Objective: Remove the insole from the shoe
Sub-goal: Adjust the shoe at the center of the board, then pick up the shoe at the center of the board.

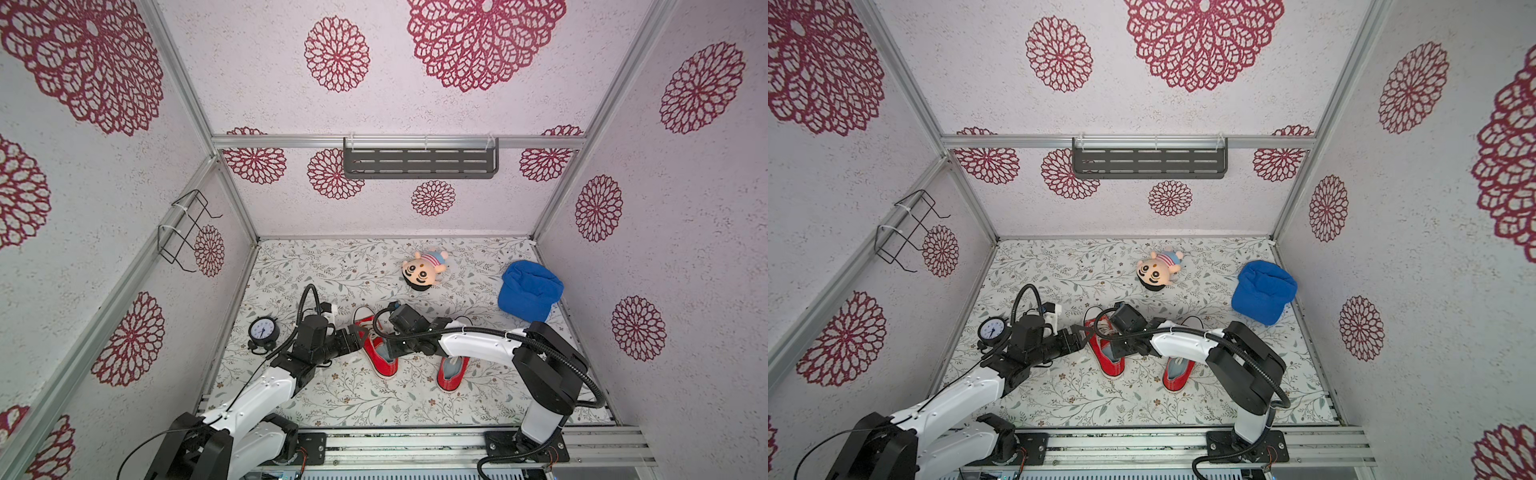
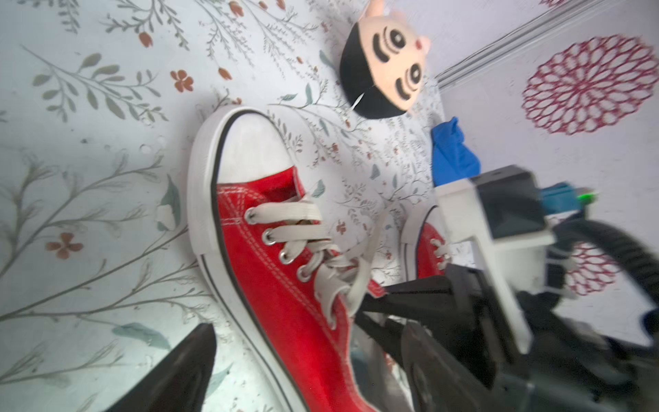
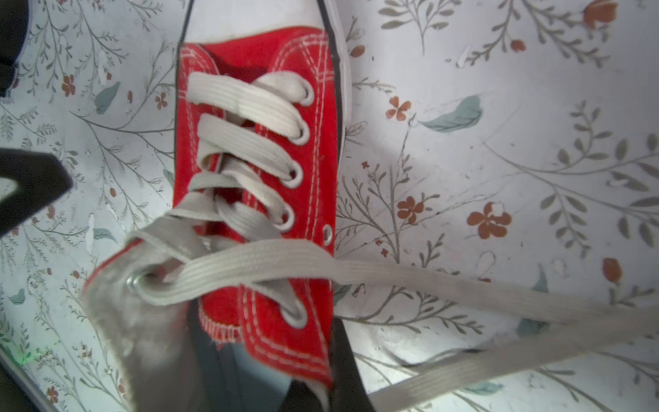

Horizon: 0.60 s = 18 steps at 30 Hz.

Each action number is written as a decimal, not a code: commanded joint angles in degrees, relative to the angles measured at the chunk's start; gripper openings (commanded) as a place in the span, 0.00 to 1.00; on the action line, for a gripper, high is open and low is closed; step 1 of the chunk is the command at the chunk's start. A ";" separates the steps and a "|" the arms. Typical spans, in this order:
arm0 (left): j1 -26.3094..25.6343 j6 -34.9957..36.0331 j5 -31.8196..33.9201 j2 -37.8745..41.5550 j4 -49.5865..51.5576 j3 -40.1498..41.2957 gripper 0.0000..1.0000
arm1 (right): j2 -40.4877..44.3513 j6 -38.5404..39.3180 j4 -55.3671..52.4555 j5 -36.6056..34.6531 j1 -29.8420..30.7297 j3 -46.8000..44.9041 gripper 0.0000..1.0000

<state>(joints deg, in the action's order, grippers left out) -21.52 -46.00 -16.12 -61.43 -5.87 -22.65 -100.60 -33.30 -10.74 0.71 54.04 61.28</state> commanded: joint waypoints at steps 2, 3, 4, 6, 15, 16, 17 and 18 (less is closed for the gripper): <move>6.57 0.14 -3.17 -4.11 -3.15 -2.34 0.92 | -0.17 -1.65 -0.44 -0.45 -0.21 0.95 0.00; 7.96 0.29 -4.08 -6.28 -3.91 -2.84 0.93 | -0.29 -1.61 -0.77 -0.45 -0.15 1.11 0.00; 9.07 0.46 -4.77 -8.80 -5.82 -3.21 0.93 | -0.39 -1.54 -1.20 -0.68 -0.12 1.28 0.00; 11.09 1.09 -6.65 -14.17 -8.78 -4.67 0.95 | -0.65 -1.46 -2.06 -0.94 -0.01 1.39 0.00; 12.12 -0.85 -16.65 -36.49 -22.53 -12.51 0.98 | -1.36 -0.92 -4.22 -2.04 0.02 1.39 0.00; 11.96 -1.27 -17.41 -38.19 -23.63 -13.16 0.98 | -1.35 -0.97 -3.83 -1.74 0.12 1.26 0.00; 11.77 -1.44 -17.93 -39.55 -24.06 -13.88 0.96 | -1.36 -1.02 -3.50 -1.48 0.08 1.15 0.00; 11.62 -1.46 -18.67 -41.09 -24.54 -14.61 0.95 | -1.35 -1.11 -3.37 -1.58 0.12 1.13 0.00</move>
<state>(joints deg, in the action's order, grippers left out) -9.39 -46.92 -30.76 -99.48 -25.34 -35.97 -101.06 -33.67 -11.84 0.21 54.15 61.93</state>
